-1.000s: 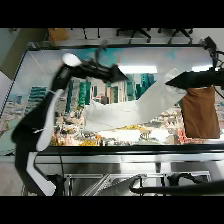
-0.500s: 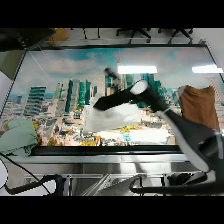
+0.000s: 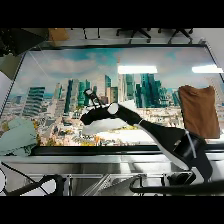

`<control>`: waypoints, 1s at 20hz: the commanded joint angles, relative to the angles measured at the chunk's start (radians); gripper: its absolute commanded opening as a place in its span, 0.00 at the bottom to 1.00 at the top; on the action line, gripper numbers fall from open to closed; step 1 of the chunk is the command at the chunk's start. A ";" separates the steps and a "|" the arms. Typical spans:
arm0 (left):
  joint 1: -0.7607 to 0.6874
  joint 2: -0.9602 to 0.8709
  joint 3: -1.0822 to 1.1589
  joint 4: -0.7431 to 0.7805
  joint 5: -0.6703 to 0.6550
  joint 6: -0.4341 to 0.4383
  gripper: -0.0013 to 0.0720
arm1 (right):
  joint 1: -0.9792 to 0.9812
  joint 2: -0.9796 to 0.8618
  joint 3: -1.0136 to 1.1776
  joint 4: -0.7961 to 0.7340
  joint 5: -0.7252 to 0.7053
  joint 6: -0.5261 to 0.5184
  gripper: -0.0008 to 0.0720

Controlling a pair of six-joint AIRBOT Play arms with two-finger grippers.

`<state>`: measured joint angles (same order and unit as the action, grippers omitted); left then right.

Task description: Fold the shirts.

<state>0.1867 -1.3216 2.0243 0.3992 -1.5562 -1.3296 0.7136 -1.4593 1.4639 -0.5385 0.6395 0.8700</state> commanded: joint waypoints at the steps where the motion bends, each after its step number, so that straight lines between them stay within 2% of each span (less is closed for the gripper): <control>1: 0.002 0.002 0.000 -0.001 0.004 -0.014 0.04 | -0.199 0.111 0.000 -0.139 0.164 0.108 0.56; 2: 0.002 0.002 0.000 -0.001 0.002 -0.014 0.04 | -0.287 0.138 0.000 -0.219 0.232 0.194 0.75; 3: 0.002 0.002 0.000 -0.001 0.002 -0.014 0.04 | -0.372 0.154 0.000 -0.290 0.302 0.262 0.89; 5: 0.002 0.002 0.000 0.000 0.002 -0.014 0.04 | -0.544 0.153 -0.002 -0.381 0.460 0.332 0.89; 8: 0.002 0.002 0.000 0.000 0.004 -0.014 0.04 | -0.666 0.079 -0.026 -0.381 0.575 0.329 0.89; 17: 0.002 -0.001 0.000 0.000 0.003 -0.014 0.04 | -0.582 -0.154 -0.029 -0.218 0.589 0.243 0.88; 18: 0.002 -0.001 0.000 0.000 0.003 -0.014 0.04 | -0.566 -0.163 -0.029 -0.185 0.594 0.219 0.82; 19: -0.001 -0.001 0.000 0.000 0.003 -0.014 0.04 | -0.555 -0.163 -0.028 -0.132 0.609 0.161 0.37; 20: -0.002 -0.001 0.000 0.000 0.003 -0.014 0.04 | -0.552 -0.156 -0.018 -0.075 0.635 0.126 0.06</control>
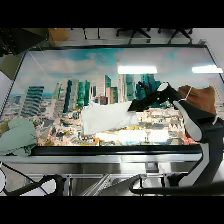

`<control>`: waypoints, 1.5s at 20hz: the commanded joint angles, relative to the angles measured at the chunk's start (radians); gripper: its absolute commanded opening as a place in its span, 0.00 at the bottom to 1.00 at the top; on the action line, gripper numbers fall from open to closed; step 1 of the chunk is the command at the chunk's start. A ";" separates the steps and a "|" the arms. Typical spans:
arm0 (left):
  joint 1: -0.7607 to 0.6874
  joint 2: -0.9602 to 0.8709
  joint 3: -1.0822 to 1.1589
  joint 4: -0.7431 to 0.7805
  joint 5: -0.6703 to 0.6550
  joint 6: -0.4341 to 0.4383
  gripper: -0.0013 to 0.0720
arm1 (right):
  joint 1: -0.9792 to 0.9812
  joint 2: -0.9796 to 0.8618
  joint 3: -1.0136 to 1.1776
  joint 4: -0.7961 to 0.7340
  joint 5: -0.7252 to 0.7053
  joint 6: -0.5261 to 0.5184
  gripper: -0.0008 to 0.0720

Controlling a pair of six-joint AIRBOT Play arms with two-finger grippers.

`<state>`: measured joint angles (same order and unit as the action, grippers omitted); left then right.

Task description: Fold the shirts.

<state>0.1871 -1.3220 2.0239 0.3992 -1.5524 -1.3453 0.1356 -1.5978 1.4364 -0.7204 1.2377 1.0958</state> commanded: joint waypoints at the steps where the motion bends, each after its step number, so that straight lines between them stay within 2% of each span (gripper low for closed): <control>1: -0.002 0.000 0.000 0.000 0.000 0.002 0.04 | 0.024 -0.003 0.030 0.132 0.047 -0.102 0.04; 5: -0.002 0.000 0.000 0.000 0.000 0.002 0.04 | -0.061 0.109 0.201 0.142 0.046 -0.076 0.03; 11: -0.002 0.000 0.000 0.000 -0.020 0.002 0.04 | -0.367 0.222 0.460 0.142 0.056 0.117 0.03; 19: -0.002 -0.001 0.000 0.001 -0.071 0.003 0.04 | -0.817 0.368 0.502 0.125 0.079 0.246 0.03; 21: -0.002 -0.001 0.000 0.001 -0.071 0.003 0.04 | -0.905 0.393 0.502 0.059 0.097 0.340 0.03; 23: -0.002 -0.001 0.000 0.001 -0.071 0.003 0.04 | -0.958 0.416 0.502 -0.008 0.175 0.375 0.03; 30: -0.002 -0.001 0.000 0.001 -0.072 0.003 0.04 | -0.961 0.437 0.479 -0.291 0.449 0.582 0.03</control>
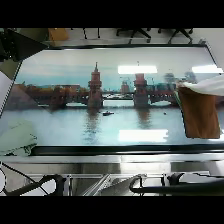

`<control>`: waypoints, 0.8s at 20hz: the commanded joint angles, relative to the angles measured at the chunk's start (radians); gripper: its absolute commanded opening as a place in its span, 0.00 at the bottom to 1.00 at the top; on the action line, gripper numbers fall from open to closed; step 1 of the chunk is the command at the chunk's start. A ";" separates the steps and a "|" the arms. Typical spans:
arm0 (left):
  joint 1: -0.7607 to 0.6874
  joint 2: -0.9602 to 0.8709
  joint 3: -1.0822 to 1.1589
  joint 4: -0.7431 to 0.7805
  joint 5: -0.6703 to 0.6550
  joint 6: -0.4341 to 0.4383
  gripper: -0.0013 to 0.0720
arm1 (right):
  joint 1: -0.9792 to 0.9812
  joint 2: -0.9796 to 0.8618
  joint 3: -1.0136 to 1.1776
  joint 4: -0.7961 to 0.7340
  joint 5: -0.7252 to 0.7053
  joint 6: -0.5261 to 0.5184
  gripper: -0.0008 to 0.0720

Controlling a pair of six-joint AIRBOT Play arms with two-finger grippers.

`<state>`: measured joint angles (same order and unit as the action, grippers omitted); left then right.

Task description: Fold the shirts.

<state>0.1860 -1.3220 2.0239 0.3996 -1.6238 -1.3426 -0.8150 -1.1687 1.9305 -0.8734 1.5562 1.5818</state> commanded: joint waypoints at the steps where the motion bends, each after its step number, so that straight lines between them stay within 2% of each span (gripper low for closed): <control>1: -0.001 -0.001 0.000 0.000 -0.002 0.000 0.04 | -0.010 0.010 -0.037 -0.197 0.172 0.113 0.04; 3: 0.000 -0.001 0.000 0.000 -0.013 0.000 0.04 | -0.010 0.016 -0.104 -0.289 0.241 0.118 0.04; 6: 0.000 -0.001 0.000 0.000 -0.023 0.000 0.04 | -0.010 0.046 -0.272 -0.366 0.256 0.134 0.05; 7: 0.000 -0.001 0.000 0.000 -0.024 0.000 0.04 | -0.010 0.048 -0.325 -0.387 0.257 0.144 0.20; 8: -0.001 -0.001 0.000 0.000 -0.024 0.000 0.04 | -0.010 0.045 -0.360 -0.420 0.258 0.152 0.45; 9: 0.000 -0.001 0.000 0.000 -0.024 0.000 0.04 | -0.010 0.038 -0.372 -0.468 0.256 0.150 0.51; 12: -0.001 -0.001 -0.001 0.001 -0.023 0.000 0.04 | -0.010 0.016 -0.347 -0.501 0.224 0.133 0.51; 16: -0.001 -0.006 -0.001 0.003 -0.012 0.000 0.04 | 0.013 -0.001 -0.274 -0.335 0.144 0.132 0.51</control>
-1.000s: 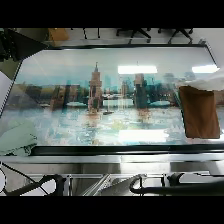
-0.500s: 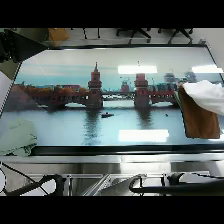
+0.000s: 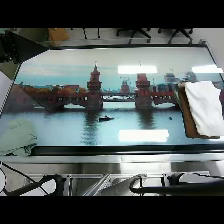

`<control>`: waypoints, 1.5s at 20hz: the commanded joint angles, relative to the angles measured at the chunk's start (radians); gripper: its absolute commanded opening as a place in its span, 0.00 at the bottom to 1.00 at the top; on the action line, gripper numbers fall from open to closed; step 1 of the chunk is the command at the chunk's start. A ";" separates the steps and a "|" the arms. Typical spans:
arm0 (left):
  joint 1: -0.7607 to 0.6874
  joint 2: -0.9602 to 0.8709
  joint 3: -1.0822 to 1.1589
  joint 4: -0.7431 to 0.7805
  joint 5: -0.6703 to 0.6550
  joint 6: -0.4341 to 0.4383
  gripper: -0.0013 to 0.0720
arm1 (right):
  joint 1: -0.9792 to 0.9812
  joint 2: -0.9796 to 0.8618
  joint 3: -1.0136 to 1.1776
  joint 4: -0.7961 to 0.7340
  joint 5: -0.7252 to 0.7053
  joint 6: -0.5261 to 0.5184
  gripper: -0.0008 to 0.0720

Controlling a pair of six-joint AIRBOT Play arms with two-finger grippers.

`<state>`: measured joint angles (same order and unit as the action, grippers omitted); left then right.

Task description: Fold the shirts.

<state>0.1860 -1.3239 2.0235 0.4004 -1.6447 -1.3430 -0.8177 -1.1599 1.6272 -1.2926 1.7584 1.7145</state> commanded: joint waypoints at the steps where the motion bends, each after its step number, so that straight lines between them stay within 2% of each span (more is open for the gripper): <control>1: -0.001 -0.013 0.000 0.000 0.007 0.000 0.04 | 0.037 -0.010 0.033 0.139 -0.092 -0.002 0.50; 2: -0.001 -0.023 0.000 0.000 0.006 0.000 0.04 | 0.060 -0.011 0.033 0.194 -0.119 -0.018 0.35; 3: -0.001 -0.037 0.000 0.001 0.001 0.005 0.04 | 0.097 -0.011 0.032 0.245 -0.146 -0.051 0.07; 5: -0.012 -0.041 -0.032 0.023 0.000 0.019 0.04 | 0.206 -0.010 0.032 0.263 -0.189 -0.070 0.04; 7: -0.045 0.026 -0.175 0.162 0.028 0.040 0.04 | 0.342 0.003 0.016 0.254 -0.216 -0.110 0.04; 10: -0.122 0.193 -0.515 0.332 0.129 0.092 0.04 | 0.553 0.060 -0.094 0.254 -0.293 -0.176 0.04; 13: -0.167 0.340 -0.854 0.349 0.235 0.108 0.04 | 0.767 0.178 -0.328 0.254 -0.434 -0.215 0.04; 16: -0.206 0.440 -1.082 0.349 0.300 0.132 0.04 | 0.928 0.293 -0.558 0.254 -0.598 -0.220 0.04; 20: -0.237 0.522 -1.228 0.349 0.340 0.131 0.04 | 1.008 0.328 -0.668 0.255 -0.647 -0.227 0.04; 25: -0.237 0.616 -1.310 0.349 0.409 0.130 0.04 | 1.011 0.325 -0.675 0.269 -0.568 -0.224 0.04; 30: -0.237 0.678 -1.355 0.349 0.441 0.130 0.04 | 1.011 0.324 -0.675 0.269 -0.569 -0.226 0.04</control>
<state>-0.0502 -0.6815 0.6964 0.7486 -1.2312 -1.2137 0.1905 -0.8368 0.9554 -1.0264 1.1831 1.4899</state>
